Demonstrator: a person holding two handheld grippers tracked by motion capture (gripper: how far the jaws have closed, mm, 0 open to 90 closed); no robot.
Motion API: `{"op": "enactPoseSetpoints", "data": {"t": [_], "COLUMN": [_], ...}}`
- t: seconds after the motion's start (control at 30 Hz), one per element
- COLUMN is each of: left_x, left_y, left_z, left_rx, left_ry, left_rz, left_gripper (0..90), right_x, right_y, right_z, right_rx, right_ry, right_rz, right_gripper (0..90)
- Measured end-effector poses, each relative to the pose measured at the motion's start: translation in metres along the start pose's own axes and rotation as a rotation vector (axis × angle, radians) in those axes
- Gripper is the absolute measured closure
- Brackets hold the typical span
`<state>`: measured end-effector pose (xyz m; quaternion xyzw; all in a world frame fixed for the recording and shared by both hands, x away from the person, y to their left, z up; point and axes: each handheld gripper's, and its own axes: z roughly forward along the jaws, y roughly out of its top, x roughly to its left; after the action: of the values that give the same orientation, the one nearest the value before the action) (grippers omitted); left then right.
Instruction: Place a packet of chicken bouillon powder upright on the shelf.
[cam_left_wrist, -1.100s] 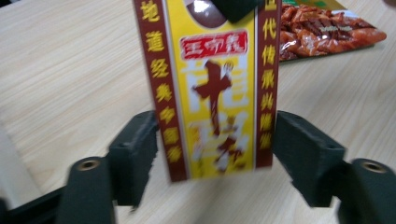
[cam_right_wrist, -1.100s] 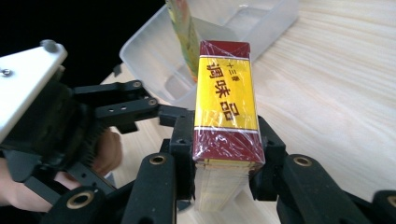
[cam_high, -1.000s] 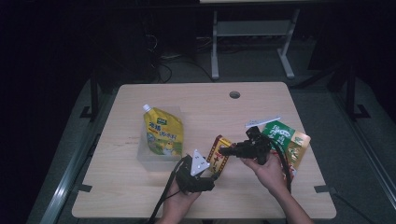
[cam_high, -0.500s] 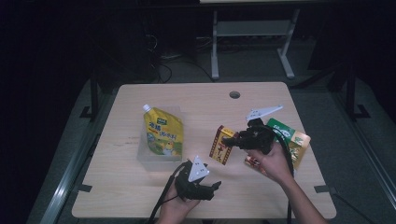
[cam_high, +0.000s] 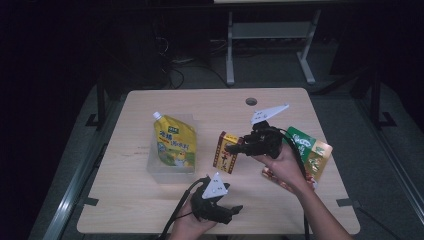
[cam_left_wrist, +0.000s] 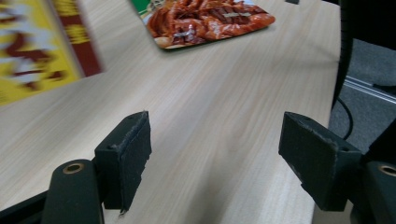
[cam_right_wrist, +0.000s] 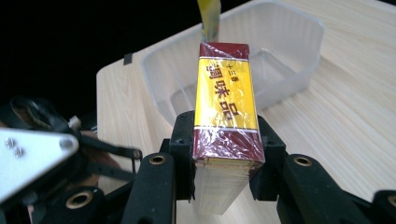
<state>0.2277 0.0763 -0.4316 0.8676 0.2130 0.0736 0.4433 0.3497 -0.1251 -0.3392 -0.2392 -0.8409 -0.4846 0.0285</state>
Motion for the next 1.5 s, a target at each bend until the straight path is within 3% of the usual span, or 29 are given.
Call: {"op": "enactPoseSetpoints", "data": {"t": [0.5,0.67,0.87,1.13,1.5], "left_x": [-0.008,-0.006,-0.006,-0.006,-0.004], "left_y": [-0.002,-0.002,-0.002,-0.002,-0.002], "left_z": [0.004,0.004,0.002,0.001,-0.001], "left_rx": [-0.002,-0.009,-0.018,-0.030,-0.027], "left_ry": [-0.034,-0.031,-0.021,-0.021,-0.021], "left_rz": [0.043,0.060,0.053,0.053,0.055], "left_gripper": [23.0,23.0,23.0,23.0,23.0], "right_x": [0.023,0.031,0.036,0.041,0.036], "right_y": [0.045,0.058,0.071,0.084,0.087], "right_z": [0.027,0.040,0.057,0.081,0.107], "right_rx": [0.017,0.043,0.065,0.082,0.100], "right_ry": [0.070,0.094,0.113,0.146,0.179], "right_rz": [-0.143,-0.170,-0.219,-0.233,-0.242], "right_gripper": [67.0,67.0,67.0,66.9,66.9]}}
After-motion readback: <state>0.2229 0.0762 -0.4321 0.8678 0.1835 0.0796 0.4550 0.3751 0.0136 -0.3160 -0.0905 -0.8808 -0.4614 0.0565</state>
